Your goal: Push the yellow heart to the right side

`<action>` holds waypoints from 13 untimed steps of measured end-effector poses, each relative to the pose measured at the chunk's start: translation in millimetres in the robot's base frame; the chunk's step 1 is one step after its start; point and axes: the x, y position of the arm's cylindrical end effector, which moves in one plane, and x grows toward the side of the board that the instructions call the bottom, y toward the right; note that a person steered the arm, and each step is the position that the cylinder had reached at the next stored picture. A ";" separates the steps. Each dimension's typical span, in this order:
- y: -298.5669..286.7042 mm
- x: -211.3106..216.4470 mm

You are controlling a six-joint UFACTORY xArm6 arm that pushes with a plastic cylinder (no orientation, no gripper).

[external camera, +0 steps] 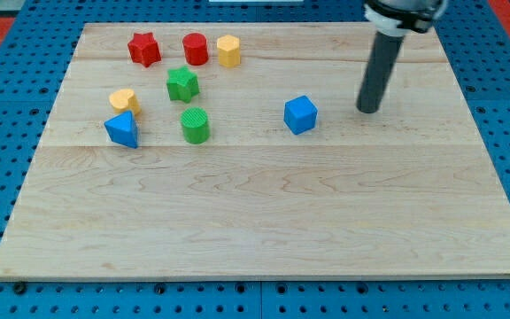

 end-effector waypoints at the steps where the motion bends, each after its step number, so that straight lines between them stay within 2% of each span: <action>1: -36.5 15.4; 2: -90.0 32.6; 3: -120.1 33.1; 4: -87.5 26.6; 6: -60.5 -46.0; 9: -54.9 -47.1; 10: -44.0 3.7; 11: -31.2 103.1; 12: -118.9 180.3; 13: -281.2 195.6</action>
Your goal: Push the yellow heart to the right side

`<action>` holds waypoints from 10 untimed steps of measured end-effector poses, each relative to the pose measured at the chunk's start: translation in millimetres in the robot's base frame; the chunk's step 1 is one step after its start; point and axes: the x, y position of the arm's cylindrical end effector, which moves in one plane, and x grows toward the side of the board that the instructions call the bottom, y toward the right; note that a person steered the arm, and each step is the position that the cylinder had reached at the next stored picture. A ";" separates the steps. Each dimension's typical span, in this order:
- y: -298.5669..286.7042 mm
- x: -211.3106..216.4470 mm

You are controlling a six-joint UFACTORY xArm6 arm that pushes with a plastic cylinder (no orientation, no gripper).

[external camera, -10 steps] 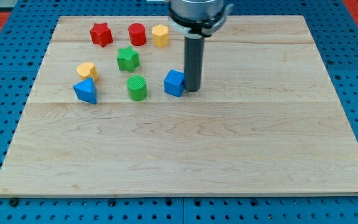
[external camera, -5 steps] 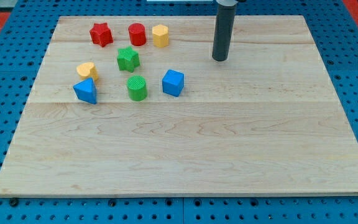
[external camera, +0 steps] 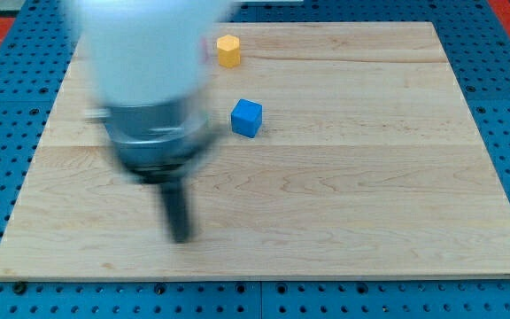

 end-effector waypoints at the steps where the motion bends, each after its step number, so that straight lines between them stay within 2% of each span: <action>1: -127.1 -33.9; 2: -152.0 -106.0; 3: -150.3 -132.1; 4: -148.2 -133.7; 5: -103.2 -159.1; 8: -57.8 -160.1; 9: -101.7 -174.8; 10: -83.6 -180.0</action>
